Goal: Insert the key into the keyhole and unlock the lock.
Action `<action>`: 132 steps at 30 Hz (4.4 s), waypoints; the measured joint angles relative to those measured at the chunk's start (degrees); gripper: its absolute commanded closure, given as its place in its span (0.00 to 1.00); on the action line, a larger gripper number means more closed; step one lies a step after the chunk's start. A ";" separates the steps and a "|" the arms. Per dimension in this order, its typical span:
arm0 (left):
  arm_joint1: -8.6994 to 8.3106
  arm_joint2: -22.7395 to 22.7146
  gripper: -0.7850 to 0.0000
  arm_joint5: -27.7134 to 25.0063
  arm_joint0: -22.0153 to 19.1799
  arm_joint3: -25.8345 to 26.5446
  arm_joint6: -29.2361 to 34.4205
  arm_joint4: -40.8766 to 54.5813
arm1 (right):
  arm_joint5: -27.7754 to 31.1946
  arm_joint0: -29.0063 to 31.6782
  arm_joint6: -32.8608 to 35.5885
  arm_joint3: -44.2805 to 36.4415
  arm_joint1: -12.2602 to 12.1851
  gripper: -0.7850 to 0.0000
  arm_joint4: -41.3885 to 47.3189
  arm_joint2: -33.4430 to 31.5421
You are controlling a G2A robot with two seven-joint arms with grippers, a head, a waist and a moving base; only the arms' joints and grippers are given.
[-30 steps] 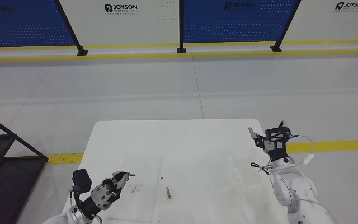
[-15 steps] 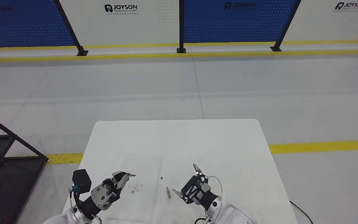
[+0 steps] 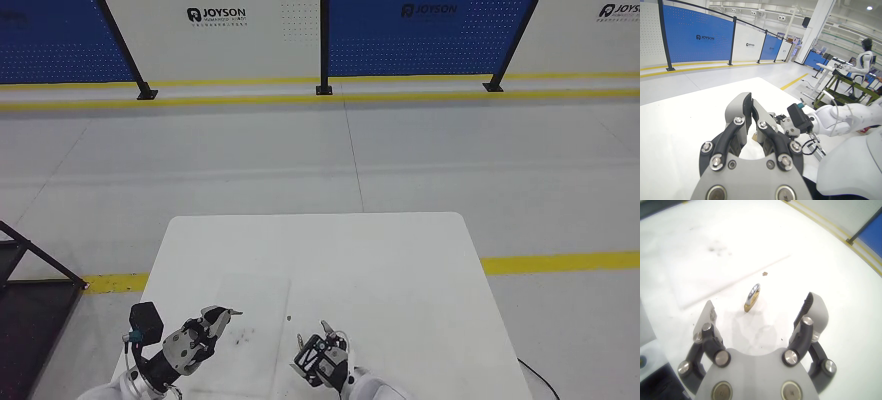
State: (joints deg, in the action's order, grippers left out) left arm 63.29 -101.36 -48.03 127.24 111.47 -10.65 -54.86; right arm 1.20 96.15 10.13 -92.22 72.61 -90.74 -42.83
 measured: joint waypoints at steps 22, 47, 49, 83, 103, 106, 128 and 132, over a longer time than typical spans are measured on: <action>0.00 0.00 1.00 0.00 0.00 0.00 0.00 0.00 | -1.71 -6.71 -1.83 8.15 3.38 1.00 7.59 4.37; -1.38 12.84 1.00 -9.96 -6.42 -0.19 7.46 30.55 | 35.01 2.69 -28.81 -7.47 -0.73 1.00 45.38 -13.45; -1.38 12.86 1.00 -9.95 -6.43 -0.25 7.50 30.54 | 34.71 2.69 -28.77 -7.46 -0.73 1.00 45.20 -13.46; 3.81 28.32 1.00 -7.28 -12.69 -7.78 -18.84 15.72 | 43.34 -5.60 -56.86 7.02 5.98 1.00 46.88 0.65; 4.48 28.99 1.00 -7.10 -13.62 -8.64 -18.41 15.47 | 43.29 -5.80 -57.35 7.30 5.88 1.00 44.56 1.13; 4.59 29.03 1.00 -6.96 -13.58 -8.48 -18.76 15.06 | 43.34 -5.80 -57.36 7.21 5.77 1.00 44.57 1.22; 5.28 29.61 1.00 -6.32 -13.81 -8.65 -19.61 14.41 | 43.32 -6.14 -57.99 6.81 5.19 1.00 44.34 2.11; 5.39 29.77 1.00 -6.21 -13.92 -8.64 -19.36 14.32 | 43.14 -6.26 -57.63 6.70 5.06 1.00 44.55 2.36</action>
State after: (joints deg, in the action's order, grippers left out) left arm 68.68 -71.59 -54.24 113.32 102.83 -30.00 -40.54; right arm 44.34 89.88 -47.50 -85.52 77.67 -46.19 -40.48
